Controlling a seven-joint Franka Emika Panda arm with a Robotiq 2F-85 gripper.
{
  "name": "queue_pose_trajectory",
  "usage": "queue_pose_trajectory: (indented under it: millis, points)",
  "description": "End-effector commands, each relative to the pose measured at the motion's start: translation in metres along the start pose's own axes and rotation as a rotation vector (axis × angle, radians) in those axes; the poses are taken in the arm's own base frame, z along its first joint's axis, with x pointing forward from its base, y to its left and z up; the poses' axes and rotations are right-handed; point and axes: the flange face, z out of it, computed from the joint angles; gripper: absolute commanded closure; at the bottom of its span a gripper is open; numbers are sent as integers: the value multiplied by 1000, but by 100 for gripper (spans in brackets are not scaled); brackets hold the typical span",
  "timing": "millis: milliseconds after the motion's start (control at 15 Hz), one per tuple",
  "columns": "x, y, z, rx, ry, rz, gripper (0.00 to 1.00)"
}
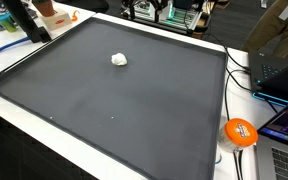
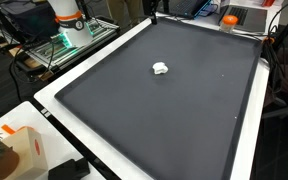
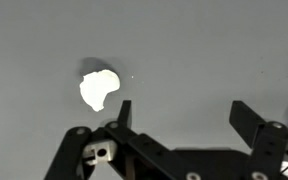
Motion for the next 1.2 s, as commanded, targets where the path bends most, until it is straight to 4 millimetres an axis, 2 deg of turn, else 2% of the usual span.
queue_pose_trajectory:
  millis: [0, 200, 467, 867, 1000, 1133]
  points:
    - [2, 9, -42, 3, -81, 37, 0]
    - [9, 11, -68, 1, -125, 70, 0]
    - [15, 12, -81, 6, -181, 110, 0]
    - [18, 10, -79, -4, -166, 82, 0]
    - [22, -2, -67, -32, -186, 244, 0]
    - [20, -11, -71, -49, -176, 351, 0]
